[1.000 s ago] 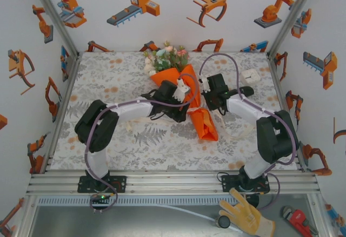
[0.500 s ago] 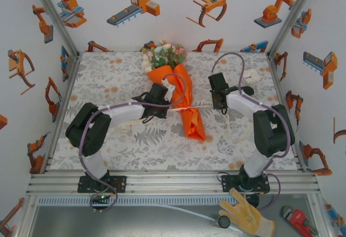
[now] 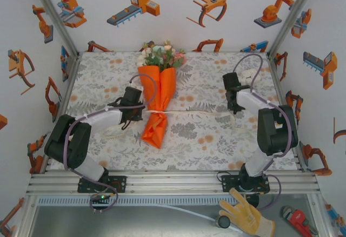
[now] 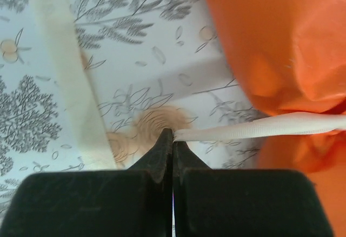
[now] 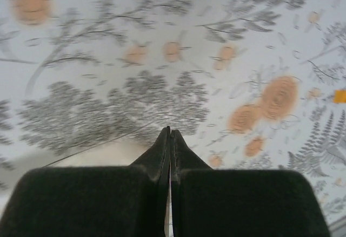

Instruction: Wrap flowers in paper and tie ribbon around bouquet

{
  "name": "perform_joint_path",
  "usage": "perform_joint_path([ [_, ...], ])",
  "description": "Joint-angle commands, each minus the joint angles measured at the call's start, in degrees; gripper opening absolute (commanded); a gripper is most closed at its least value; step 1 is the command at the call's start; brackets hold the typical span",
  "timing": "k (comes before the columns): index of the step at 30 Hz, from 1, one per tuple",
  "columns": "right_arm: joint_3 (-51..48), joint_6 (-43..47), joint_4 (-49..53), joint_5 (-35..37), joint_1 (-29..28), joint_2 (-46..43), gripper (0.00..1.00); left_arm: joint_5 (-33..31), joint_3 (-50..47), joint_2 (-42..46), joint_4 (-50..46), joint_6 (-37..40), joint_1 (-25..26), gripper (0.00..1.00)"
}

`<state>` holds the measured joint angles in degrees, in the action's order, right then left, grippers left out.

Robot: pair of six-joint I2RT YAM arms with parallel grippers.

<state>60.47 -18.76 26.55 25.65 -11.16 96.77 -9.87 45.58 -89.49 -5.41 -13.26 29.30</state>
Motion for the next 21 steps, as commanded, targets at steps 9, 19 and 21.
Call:
perform_joint_path([
  [9, -4.2, 8.5, -10.3, -35.1, -7.5, -16.2, 0.55, 10.0, -1.0, 7.4, 3.7, 3.5, 1.7, 0.11],
  [19, 1.3, 25.3, -14.0, -39.3, -22.3, -1.2, 0.58, 11.9, 2.4, 3.5, 4.6, 3.1, 7.1, 0.38],
  [21, 5.3, 25.4, -8.5, -39.4, -22.5, 1.7, 0.58, 9.0, 2.3, 6.5, 2.6, 2.9, 6.6, 0.52],
])
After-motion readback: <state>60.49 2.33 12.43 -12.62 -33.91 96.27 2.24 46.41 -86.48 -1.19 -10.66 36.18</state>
